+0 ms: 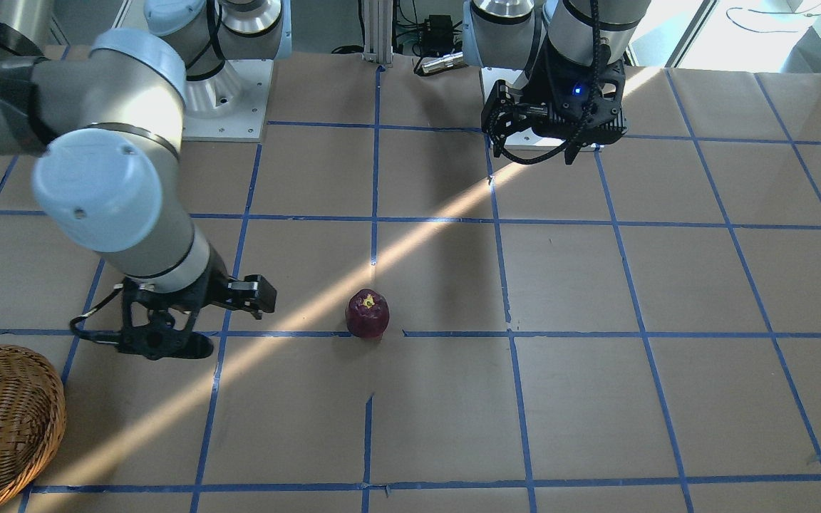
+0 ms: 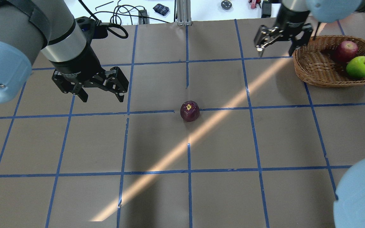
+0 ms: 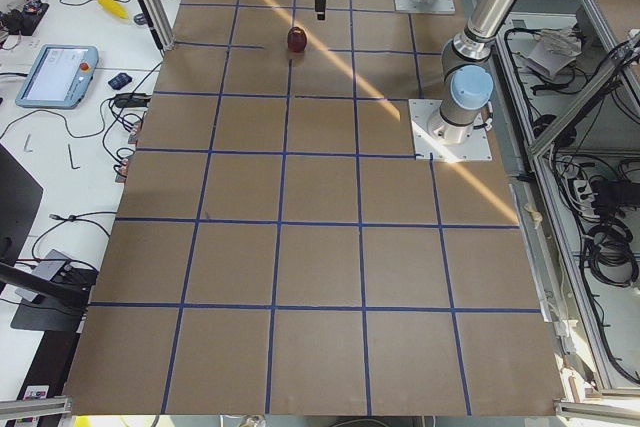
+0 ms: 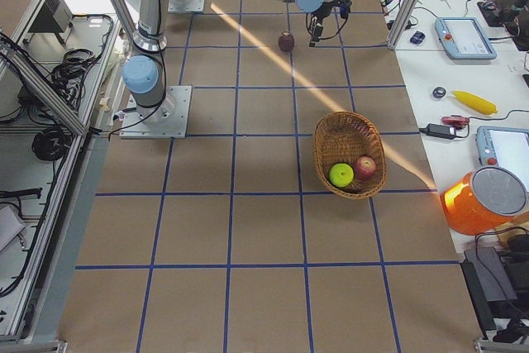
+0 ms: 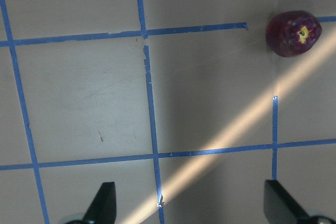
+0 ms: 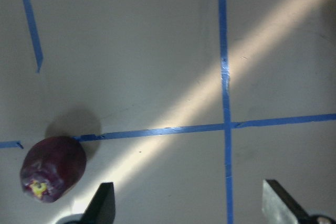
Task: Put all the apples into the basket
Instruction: 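Move the right gripper down onto the dark apple and grasp it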
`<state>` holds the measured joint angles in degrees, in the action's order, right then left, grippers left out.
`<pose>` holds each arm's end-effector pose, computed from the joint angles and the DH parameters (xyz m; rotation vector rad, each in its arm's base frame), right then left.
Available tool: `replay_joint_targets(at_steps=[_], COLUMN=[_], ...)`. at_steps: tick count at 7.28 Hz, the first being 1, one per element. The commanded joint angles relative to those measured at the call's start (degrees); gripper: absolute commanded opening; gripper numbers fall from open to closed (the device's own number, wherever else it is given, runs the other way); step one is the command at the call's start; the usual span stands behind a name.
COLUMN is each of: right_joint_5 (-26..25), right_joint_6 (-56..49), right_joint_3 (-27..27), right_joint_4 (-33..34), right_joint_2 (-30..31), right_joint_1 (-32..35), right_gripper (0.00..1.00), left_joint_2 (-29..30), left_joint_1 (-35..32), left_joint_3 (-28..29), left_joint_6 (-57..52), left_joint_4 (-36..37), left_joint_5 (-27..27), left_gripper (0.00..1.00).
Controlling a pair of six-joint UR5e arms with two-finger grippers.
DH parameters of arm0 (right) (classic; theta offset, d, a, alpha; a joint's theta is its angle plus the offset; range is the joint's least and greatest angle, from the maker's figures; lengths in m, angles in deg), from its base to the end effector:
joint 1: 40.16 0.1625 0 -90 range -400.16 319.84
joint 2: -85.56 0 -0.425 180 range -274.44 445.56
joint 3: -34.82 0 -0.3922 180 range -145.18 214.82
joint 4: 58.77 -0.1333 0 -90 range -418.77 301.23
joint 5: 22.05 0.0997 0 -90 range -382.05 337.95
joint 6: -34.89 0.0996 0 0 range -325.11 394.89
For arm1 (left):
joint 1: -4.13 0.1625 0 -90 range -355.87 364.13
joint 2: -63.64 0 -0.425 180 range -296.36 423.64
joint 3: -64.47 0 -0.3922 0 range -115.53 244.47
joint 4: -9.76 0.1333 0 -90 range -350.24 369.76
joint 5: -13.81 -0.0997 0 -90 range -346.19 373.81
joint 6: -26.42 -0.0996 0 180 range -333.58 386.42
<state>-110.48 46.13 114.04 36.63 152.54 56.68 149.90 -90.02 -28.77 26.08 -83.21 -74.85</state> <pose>0.2109 -0.6159 0.3598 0.1226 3.1251 0.1913 -0.1685 -0.4488 0.4862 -0.1214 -3.1165 -0.0684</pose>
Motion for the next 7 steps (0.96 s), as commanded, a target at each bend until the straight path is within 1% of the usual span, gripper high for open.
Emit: replay_joint_targets(at_steps=[1, 2, 4, 6, 7], right_joint_5=[3.00, 3.52, 4.14, 3.88, 3.88], right_joint_6=[8.31, 10.00, 14.31, 15.03, 14.77], right_joint_3=[4.25, 5.66, 5.94, 6.55, 8.03], right_joint_4=[8.78, 11.62, 16.20, 16.48, 16.66], right_joint_2=[-3.51, -5.18, -8.60, -9.94, -10.20], right_joint_1=[7.19, 10.09, 12.92, 13.28, 13.28], right_gripper=[1.00, 1.00, 1.00, 1.00, 1.00], left_joint_2=[-0.13, -0.13, -0.13, -0.13, -0.13], left_joint_1=[0.38, 0.73, 0.99, 0.99, 1.08], left_joint_3=[0.07, -0.02, -0.02, -0.02, -0.02], left_joint_6=[0.17, 0.17, 0.43, 2.35, 2.36], left_joint_4=[2.42, 2.87, 2.88, 2.88, 2.88], left_joint_5=[-0.02, -0.10, -0.10, -0.02, -0.10], left_gripper=[1.00, 1.00, 1.00, 1.00, 1.00])
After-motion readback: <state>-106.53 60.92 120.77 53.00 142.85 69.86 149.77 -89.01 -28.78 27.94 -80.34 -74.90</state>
